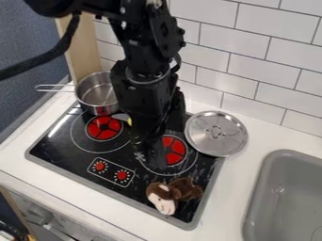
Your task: Move yellow knife for the center of the stove to left lower corner of the stove
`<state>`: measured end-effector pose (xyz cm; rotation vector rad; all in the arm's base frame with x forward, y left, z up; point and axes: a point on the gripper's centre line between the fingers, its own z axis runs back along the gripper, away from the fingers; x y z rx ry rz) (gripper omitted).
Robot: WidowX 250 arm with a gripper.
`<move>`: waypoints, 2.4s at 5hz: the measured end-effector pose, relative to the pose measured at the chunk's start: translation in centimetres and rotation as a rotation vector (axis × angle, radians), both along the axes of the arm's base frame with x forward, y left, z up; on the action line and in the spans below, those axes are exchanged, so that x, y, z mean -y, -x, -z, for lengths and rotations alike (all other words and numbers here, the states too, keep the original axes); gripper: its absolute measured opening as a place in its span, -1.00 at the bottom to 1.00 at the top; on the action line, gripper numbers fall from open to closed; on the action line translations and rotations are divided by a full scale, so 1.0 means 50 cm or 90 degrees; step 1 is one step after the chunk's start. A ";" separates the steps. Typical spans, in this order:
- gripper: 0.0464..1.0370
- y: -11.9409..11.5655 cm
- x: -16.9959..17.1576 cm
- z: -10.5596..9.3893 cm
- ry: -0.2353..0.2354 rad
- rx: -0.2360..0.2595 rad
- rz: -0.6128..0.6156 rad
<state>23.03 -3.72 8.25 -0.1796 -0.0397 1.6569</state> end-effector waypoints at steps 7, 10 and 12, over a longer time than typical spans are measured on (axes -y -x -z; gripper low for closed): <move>0.93 -0.197 -0.109 0.135 -0.094 -0.028 -0.137; 0.82 -0.191 -0.177 0.180 -0.150 -0.081 -0.178; -0.26 -0.173 -0.167 0.186 -0.152 -0.089 -0.154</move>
